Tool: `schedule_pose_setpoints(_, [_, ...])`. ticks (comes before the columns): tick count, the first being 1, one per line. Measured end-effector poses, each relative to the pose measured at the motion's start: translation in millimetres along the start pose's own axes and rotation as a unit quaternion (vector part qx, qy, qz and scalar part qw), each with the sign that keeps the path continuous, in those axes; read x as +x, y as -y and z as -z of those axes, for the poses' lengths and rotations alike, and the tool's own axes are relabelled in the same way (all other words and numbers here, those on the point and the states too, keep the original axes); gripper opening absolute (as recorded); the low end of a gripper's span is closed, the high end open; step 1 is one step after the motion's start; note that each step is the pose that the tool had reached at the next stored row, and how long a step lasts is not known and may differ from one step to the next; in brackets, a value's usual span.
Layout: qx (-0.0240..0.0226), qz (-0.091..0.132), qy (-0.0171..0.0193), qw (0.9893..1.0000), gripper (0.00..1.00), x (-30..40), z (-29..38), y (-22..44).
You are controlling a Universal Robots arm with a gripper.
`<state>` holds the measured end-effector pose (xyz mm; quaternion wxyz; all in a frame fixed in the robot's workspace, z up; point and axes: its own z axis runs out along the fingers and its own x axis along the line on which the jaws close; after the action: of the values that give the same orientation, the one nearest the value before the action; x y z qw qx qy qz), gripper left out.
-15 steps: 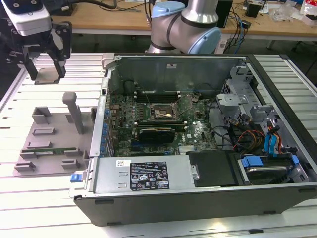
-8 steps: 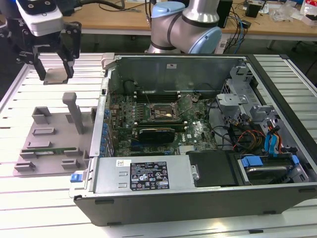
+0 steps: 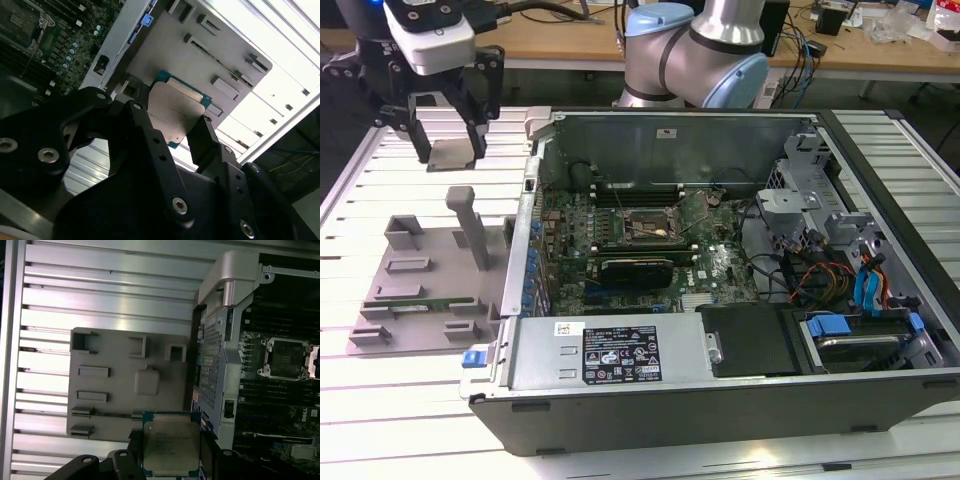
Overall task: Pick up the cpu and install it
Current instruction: 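Pick up the cpu and move it towards the insertion slot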
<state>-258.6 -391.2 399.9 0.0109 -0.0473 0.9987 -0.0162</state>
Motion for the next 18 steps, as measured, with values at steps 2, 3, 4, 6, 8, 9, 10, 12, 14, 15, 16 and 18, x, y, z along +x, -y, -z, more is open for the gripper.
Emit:
schedule_pose_setpoints(2, [0.0000,0.000,0.0000,1.0000,0.55,-2.6,-0.3,0.2])
schedule_pose_setpoints(3, [0.0000,0.000,0.0000,1.0000,0.55,-6.5,-0.8,0.6])
schedule_pose_setpoints(4, [0.0000,0.000,0.0000,1.0000,0.55,-8.6,-1.1,0.8])
schedule_pose_setpoints(6, [0.0000,0.000,0.0000,1.0000,0.55,-13.1,-1.8,1.2])
schedule_pose_setpoints(8, [0.0000,0.000,0.0000,1.0000,0.55,-18.2,-2.5,1.6])
schedule_pose_setpoints(9, [0.0000,0.000,0.0000,1.0000,0.55,-20.1,-2.8,1.8])
schedule_pose_setpoints(10, [0.0000,0.000,0.0000,1.0000,0.55,-21.4,-3.1,1.9])
schedule_pose_setpoints(12, [0.0000,0.000,0.0000,1.0000,0.55,-23.4,-3.4,2.0])
schedule_pose_setpoints(14, [0.0000,0.000,0.0000,1.0000,0.55,-28.1,-4.2,2.4])
schedule_pose_setpoints(15, [0.0000,0.000,0.0000,1.0000,0.55,-30.6,-4.6,2.6])
schedule_pose_setpoints(16, [0.0000,0.000,0.0000,1.0000,0.55,-32.6,-4.8,2.8])
schedule_pose_setpoints(18, [0.0000,0.000,0.0000,1.0000,0.55,-36.1,-5.3,3.0])
